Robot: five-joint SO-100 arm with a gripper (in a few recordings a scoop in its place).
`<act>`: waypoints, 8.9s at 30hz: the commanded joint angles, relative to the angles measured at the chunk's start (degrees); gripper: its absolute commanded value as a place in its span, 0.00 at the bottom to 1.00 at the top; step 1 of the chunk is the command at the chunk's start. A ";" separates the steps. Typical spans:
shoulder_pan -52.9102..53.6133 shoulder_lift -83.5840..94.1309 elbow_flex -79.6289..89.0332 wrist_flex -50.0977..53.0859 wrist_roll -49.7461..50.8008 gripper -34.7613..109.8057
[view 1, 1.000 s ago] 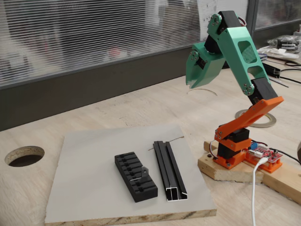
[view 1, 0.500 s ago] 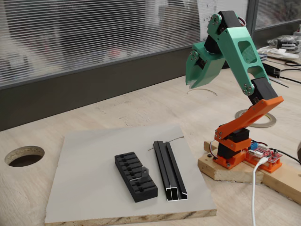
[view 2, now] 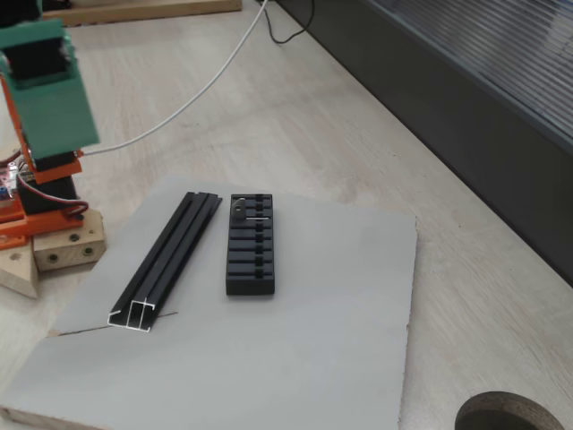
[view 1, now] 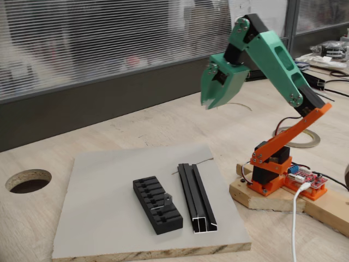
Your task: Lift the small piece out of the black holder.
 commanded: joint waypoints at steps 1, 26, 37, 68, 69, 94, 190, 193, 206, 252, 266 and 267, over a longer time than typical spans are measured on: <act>-6.77 -1.23 0.00 1.32 14.15 0.32; -37.88 -18.19 -0.70 1.14 74.88 0.32; -45.26 -18.28 0.00 1.05 74.62 0.32; -48.08 -23.64 0.09 -11.78 74.79 0.33; -48.08 -23.91 0.09 -11.78 74.79 0.33; -48.34 -23.20 0.00 -17.23 74.44 0.54; -56.16 -26.37 24.87 -35.42 76.90 0.54; -56.16 -26.37 24.79 -35.42 76.90 0.54; -56.25 -25.66 25.66 -40.78 77.61 0.54; -56.16 -25.58 27.95 -39.29 76.73 0.54; -55.99 -25.49 27.86 -39.29 76.82 0.42; -55.99 -25.49 27.86 -39.29 76.82 0.42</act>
